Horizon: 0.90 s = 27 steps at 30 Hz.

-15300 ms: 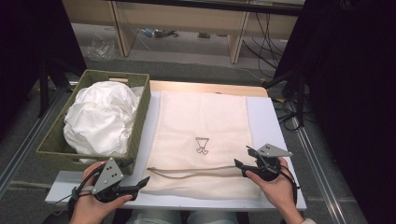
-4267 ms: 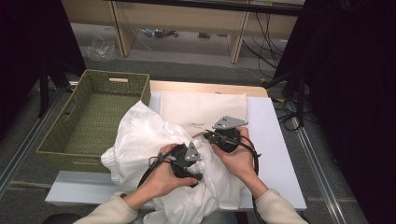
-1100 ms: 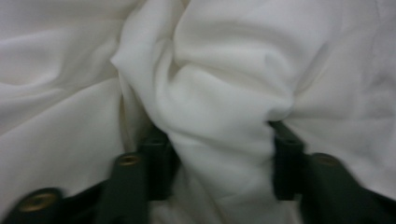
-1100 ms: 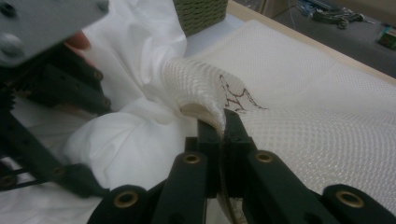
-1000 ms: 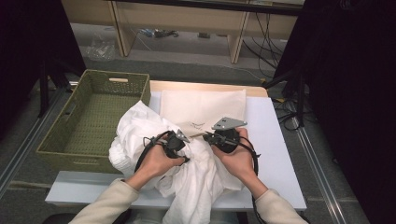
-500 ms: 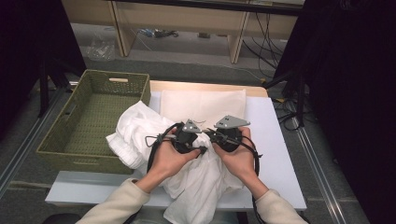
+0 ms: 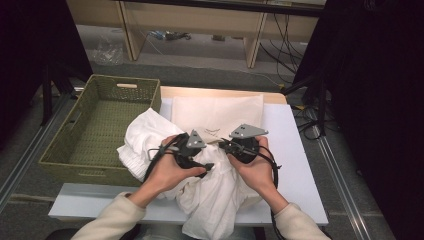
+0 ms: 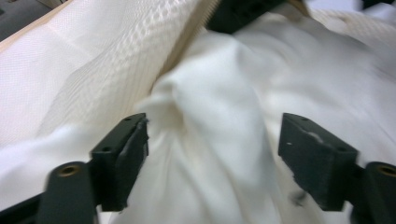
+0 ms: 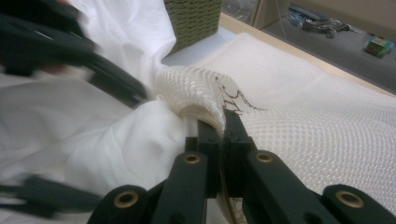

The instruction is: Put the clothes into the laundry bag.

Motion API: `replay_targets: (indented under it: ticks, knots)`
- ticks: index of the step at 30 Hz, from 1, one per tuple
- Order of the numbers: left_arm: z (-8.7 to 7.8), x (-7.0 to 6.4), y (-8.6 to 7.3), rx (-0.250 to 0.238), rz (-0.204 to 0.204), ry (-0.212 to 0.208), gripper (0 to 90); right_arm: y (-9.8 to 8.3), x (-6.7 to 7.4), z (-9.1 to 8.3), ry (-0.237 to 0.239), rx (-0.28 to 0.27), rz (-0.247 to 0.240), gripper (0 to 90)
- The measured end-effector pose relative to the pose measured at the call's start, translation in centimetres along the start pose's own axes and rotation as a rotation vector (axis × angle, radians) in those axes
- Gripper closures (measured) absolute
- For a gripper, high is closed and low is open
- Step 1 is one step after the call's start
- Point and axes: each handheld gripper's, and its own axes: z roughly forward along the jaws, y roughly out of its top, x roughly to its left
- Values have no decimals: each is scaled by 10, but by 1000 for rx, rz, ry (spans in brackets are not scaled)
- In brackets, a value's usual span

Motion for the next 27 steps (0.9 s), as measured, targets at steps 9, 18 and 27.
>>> replay_targets:
  ticks: [9, 18, 27]
  knots:
    - [12, 8, -22, 174, 79, 43, 186, 1, 2, 2, -7, 6, -16, 889]
    - [52, 3, -26, 312, 83, 32, 600, -2, 2, 4, 8, 15, -11, 889]
    - [3, 3, 0, 75, -98, -78, 821, -1, 2, 4, -10, 0, 0, 889]
